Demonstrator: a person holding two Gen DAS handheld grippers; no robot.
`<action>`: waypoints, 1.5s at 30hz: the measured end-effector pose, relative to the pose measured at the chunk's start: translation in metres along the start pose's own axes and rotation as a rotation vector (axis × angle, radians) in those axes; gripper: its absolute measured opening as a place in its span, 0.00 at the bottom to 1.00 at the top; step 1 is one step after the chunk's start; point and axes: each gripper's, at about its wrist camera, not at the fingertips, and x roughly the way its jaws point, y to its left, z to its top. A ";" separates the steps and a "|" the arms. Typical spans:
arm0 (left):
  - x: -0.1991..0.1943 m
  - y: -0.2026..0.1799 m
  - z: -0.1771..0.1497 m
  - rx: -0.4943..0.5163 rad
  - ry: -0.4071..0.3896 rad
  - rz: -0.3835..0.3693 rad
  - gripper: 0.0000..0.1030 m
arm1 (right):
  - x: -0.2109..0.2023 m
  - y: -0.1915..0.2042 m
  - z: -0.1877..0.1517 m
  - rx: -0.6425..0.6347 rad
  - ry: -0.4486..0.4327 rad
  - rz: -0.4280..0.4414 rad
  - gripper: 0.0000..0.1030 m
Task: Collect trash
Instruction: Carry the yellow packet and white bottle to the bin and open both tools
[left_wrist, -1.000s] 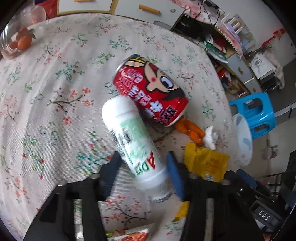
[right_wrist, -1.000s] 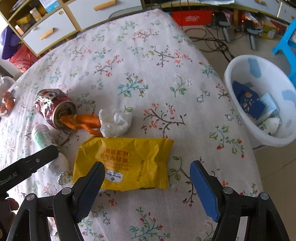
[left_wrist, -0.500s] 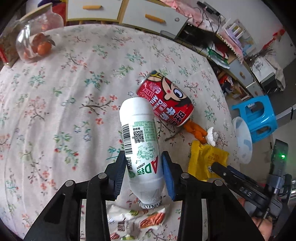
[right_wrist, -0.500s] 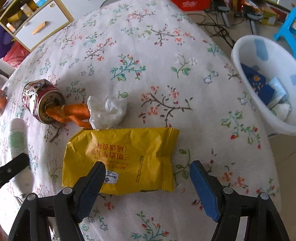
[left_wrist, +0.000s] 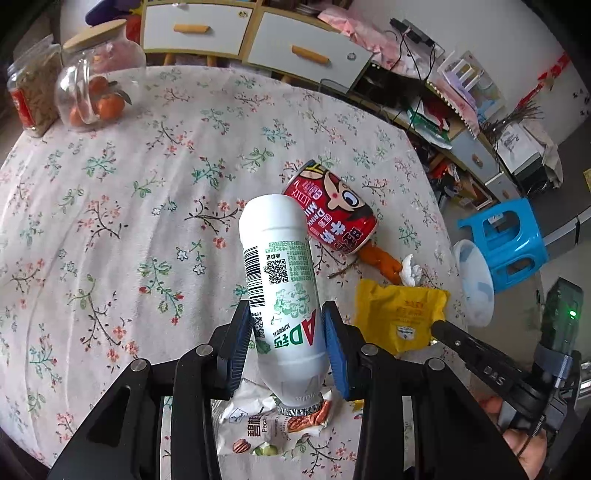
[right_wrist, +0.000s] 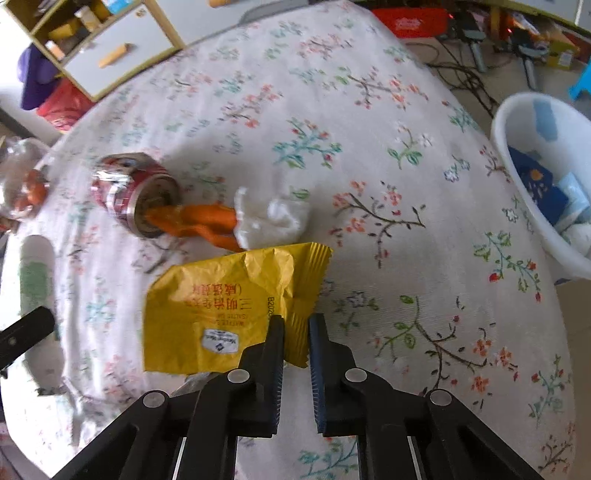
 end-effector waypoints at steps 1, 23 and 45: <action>-0.001 0.000 0.000 0.000 -0.003 -0.002 0.39 | -0.004 0.001 0.000 -0.006 -0.007 0.007 0.10; -0.005 -0.045 -0.016 0.098 -0.021 -0.036 0.39 | -0.098 -0.145 0.017 0.325 -0.237 -0.083 0.11; 0.049 -0.207 -0.024 0.338 0.049 -0.145 0.39 | -0.137 -0.244 0.002 0.526 -0.301 -0.185 0.47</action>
